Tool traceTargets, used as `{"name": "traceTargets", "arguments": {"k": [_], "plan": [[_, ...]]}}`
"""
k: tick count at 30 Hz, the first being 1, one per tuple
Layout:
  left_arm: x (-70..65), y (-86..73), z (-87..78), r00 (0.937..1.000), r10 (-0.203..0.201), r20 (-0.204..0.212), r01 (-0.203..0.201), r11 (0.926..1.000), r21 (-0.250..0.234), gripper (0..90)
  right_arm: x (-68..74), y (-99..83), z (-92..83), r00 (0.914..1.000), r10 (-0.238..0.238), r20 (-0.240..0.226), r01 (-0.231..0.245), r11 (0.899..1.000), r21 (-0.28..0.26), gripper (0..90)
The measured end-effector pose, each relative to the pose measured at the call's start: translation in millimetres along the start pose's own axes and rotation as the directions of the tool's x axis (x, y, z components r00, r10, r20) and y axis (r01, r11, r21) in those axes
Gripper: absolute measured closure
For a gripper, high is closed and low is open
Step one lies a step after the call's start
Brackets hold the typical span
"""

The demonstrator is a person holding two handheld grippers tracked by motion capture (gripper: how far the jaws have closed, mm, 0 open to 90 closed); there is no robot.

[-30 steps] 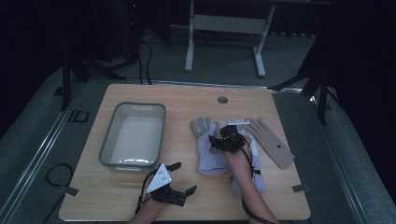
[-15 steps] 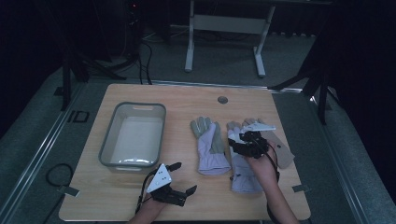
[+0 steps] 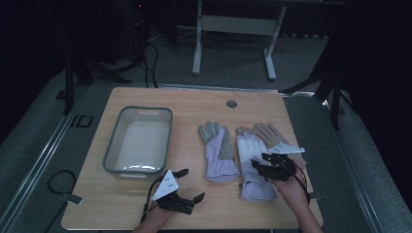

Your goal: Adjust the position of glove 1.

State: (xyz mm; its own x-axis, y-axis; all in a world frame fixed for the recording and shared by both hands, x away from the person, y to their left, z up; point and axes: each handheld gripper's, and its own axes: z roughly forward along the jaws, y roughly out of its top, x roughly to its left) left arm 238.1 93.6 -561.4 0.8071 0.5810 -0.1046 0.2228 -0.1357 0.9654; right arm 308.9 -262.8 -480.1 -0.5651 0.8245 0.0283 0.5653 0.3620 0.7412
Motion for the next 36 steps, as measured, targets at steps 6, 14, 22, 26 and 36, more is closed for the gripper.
{"name": "traceTargets", "arguments": {"k": [6,14,22,26,36], "plan": [[0.1,0.0,0.0,1.0,0.001,0.001,-0.001,1.0,0.001,1.2,-2.8,-11.2,-4.9,0.9998,0.0,-0.021,0.0,1.0,0.021,48.1],[0.4,0.0,0.0,1.0,-0.004,0.0,0.004,1.0,0.0,1.3,-7.6,-23.0,9.3,1.0,0.0,-0.005,0.001,0.998,0.056,47.7],[0.5,0.0,0.0,1.0,-0.004,0.001,0.004,1.0,0.001,1.2,-17.9,-24.8,36.4,0.9988,-0.046,-0.019,0.048,0.993,0.111,47.3],[0.3,0.0,0.0,1.0,-0.002,0.0,0.002,1.0,0.0,1.3,-17.2,-29.4,40.4,0.9978,-0.045,-0.048,0.05,0.992,0.113,60.7],[0.5,0.0,-0.1,1.0,-0.006,0.0,0.006,1.0,0.0,1.3,-7.9,-28.8,31.2,1.0,-0.009,-0.003,0.009,0.996,0.087,78.2]]}}
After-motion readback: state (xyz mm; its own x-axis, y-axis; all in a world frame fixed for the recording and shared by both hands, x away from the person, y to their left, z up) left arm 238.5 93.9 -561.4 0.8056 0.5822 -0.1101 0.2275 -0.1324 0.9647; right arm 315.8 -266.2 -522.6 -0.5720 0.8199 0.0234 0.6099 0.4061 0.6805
